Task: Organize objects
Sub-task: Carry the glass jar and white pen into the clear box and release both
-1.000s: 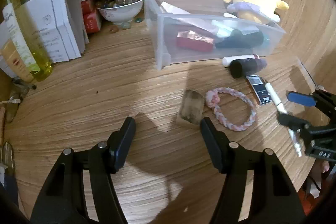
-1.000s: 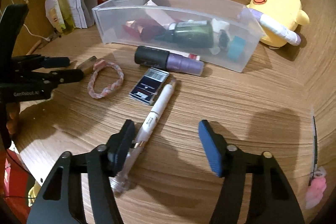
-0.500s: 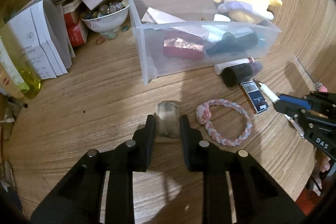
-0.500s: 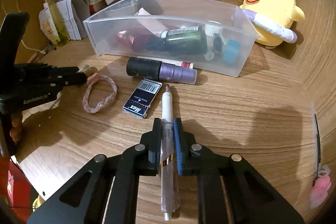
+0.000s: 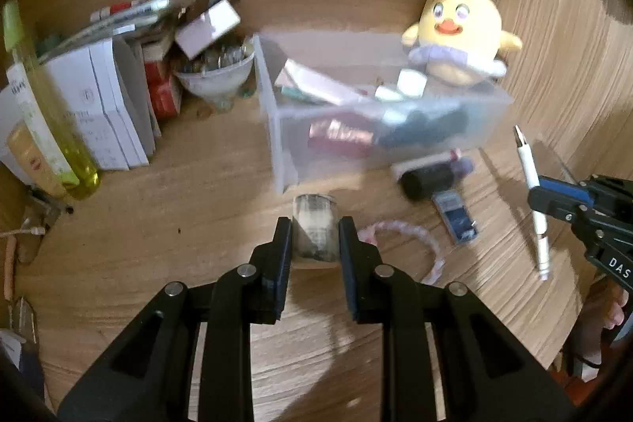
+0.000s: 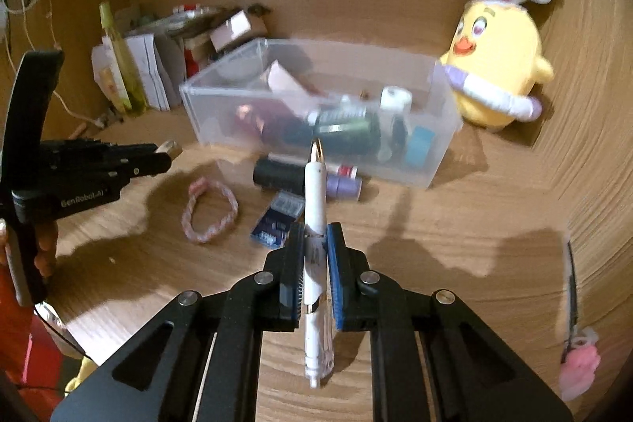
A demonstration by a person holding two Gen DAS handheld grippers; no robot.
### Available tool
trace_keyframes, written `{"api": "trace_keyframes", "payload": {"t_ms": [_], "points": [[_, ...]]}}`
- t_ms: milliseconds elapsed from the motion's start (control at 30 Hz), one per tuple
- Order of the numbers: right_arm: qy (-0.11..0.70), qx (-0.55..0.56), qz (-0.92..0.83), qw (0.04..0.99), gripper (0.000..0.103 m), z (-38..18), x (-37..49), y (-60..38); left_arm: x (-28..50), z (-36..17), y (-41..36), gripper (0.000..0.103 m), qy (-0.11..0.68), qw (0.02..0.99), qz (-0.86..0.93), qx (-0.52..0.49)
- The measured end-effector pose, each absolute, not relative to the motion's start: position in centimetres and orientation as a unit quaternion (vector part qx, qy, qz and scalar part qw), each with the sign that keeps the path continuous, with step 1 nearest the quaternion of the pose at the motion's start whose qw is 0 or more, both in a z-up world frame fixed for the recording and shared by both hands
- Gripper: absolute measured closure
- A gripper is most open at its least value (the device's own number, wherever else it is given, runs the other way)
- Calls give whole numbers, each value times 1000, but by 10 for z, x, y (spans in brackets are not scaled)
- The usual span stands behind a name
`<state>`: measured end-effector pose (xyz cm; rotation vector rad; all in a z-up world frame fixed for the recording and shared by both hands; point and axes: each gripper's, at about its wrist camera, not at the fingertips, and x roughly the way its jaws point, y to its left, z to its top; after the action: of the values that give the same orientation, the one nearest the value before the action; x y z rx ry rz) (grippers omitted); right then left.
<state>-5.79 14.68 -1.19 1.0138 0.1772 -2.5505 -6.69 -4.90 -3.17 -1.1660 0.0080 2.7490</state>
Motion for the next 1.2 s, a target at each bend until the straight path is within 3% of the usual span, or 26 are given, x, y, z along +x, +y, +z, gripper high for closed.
{"api": "trace_keyframes", "payload": {"t_ms": [500, 1200], "points": [[42, 289, -935, 201, 93, 36, -80, 155, -76, 9, -39, 80, -9, 69, 939, -336], [34, 235, -956, 176, 93, 75, -138, 168, -123, 25, -28, 80, -35, 74, 939, -333]]}}
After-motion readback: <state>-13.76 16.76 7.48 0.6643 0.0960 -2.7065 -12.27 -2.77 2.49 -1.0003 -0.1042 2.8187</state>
